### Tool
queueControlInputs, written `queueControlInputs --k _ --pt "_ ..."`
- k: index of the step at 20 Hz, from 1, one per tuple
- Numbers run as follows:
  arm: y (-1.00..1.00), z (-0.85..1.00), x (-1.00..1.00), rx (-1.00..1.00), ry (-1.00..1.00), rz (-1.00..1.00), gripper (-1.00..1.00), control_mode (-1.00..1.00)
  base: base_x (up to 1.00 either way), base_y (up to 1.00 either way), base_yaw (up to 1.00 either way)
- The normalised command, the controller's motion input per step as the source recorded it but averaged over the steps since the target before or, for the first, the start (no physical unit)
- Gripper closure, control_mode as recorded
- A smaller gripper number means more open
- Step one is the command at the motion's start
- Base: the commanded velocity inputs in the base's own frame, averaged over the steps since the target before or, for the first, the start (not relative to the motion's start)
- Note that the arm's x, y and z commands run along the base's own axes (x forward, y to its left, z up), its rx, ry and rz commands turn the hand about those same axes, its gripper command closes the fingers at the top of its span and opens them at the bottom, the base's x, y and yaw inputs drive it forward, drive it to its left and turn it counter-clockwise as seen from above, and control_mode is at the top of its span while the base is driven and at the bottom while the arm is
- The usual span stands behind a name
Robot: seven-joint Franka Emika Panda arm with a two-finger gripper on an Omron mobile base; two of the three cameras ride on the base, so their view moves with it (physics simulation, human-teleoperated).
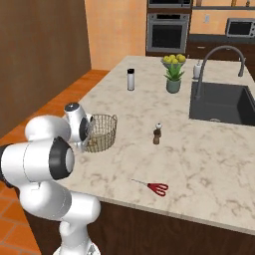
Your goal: Open the cabinet, pick up the bread from the cabinet and place it in the basket. Then move the basket to the dining counter.
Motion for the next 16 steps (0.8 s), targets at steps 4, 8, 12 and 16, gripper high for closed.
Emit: queueControlInputs --k 4,8,12,16 --pt "0.00 -0.19 0.00 0.00 -0.05 -0.04 -1.00 -1.00 0.00 0.00 0.00" --pt "0.00 -0.01 0.05 0.00 0.00 -0.04 -1.00 -1.00 0.00 0.00 0.00" --pt "0.00 0.63 0.01 0.00 0.00 0.00 -1.00 -1.00 0.00 0.00 0.00" --pt "0.00 0.94 -0.06 0.00 0.00 0.00 -1.00 -1.00 0.00 0.00 0.00"
